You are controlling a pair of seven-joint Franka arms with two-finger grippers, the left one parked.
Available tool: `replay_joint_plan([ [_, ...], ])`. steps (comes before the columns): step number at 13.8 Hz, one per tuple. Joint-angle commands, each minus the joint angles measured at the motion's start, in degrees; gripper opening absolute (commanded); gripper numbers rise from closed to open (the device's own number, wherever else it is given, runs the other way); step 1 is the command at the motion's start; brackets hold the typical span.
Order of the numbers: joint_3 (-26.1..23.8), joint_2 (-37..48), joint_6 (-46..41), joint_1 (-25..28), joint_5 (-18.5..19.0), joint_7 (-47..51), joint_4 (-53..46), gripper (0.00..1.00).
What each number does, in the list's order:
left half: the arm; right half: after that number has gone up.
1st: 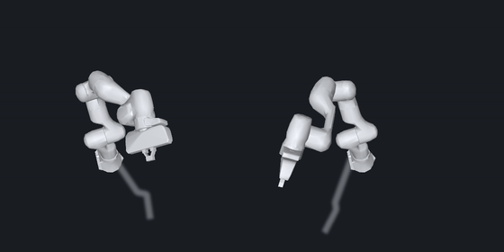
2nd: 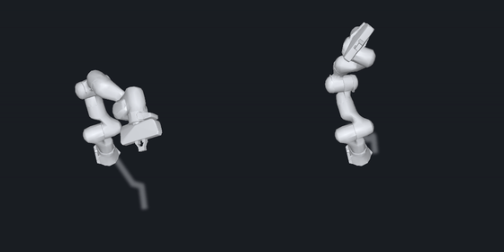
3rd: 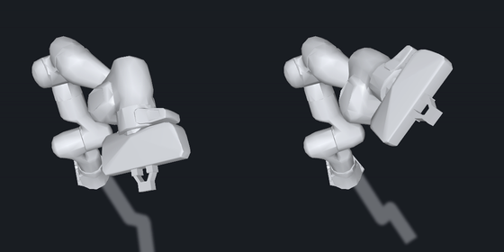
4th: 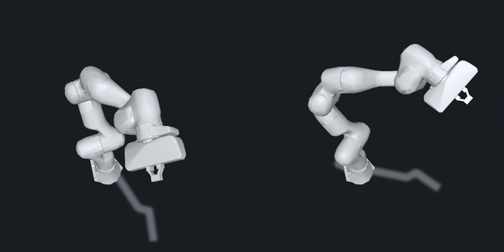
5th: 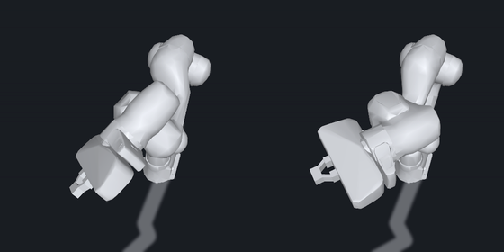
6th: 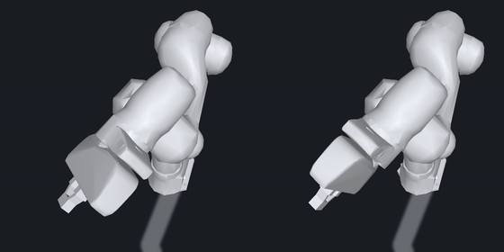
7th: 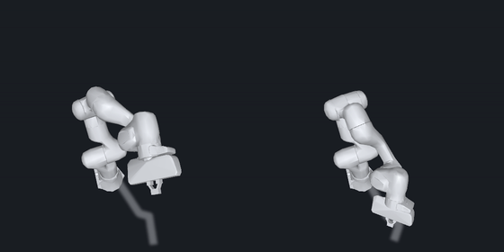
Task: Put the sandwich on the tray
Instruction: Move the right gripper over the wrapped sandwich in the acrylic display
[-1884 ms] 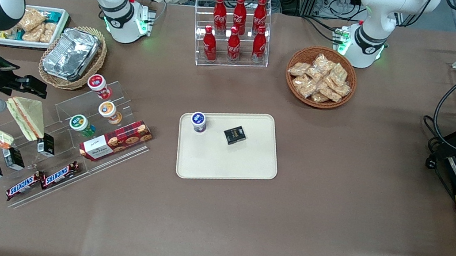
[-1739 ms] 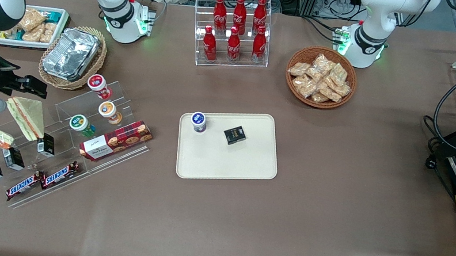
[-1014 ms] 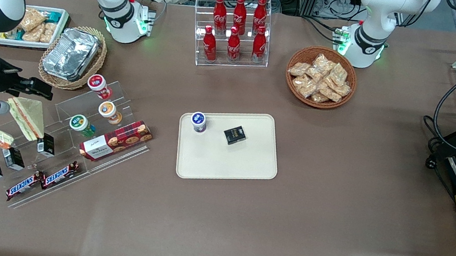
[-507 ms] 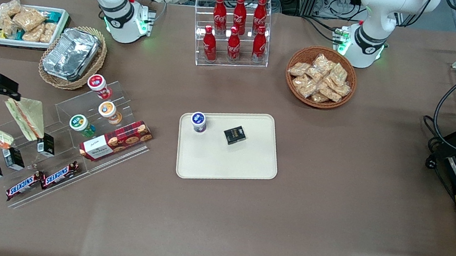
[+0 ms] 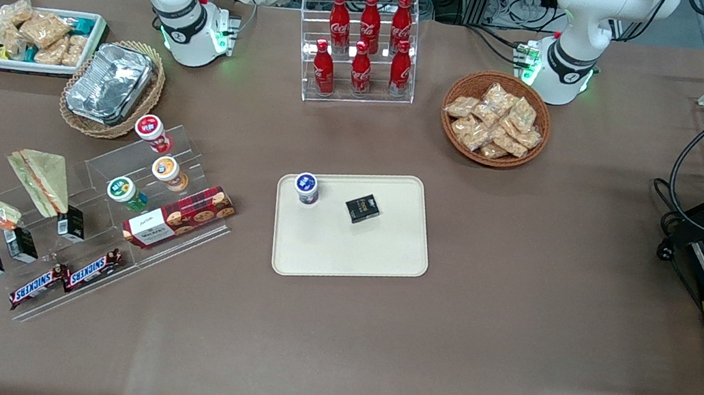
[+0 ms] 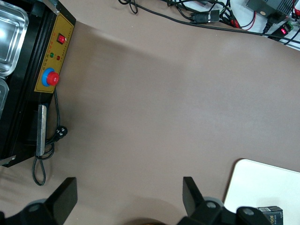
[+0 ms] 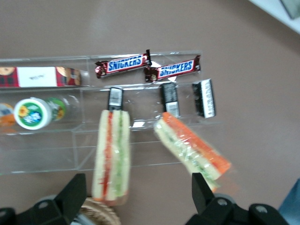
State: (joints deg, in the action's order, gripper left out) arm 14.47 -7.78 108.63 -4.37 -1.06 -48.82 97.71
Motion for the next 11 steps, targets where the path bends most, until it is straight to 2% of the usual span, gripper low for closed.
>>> replay_joint_plan([
  [1,-0.2,-4.0,-0.1,-3.2,-0.8,-9.7,-4.5,1.0],
  [3,-0.2,-5.5,0.8,-3.7,-0.8,-19.3,-4.6,1.0],
  [8,-0.3,-10.7,9.6,-6.3,-1.2,-37.1,-5.2,1.0],
  [11,-0.4,-12.7,10.3,-7.7,-1.4,-44.1,-5.3,1.0],
])
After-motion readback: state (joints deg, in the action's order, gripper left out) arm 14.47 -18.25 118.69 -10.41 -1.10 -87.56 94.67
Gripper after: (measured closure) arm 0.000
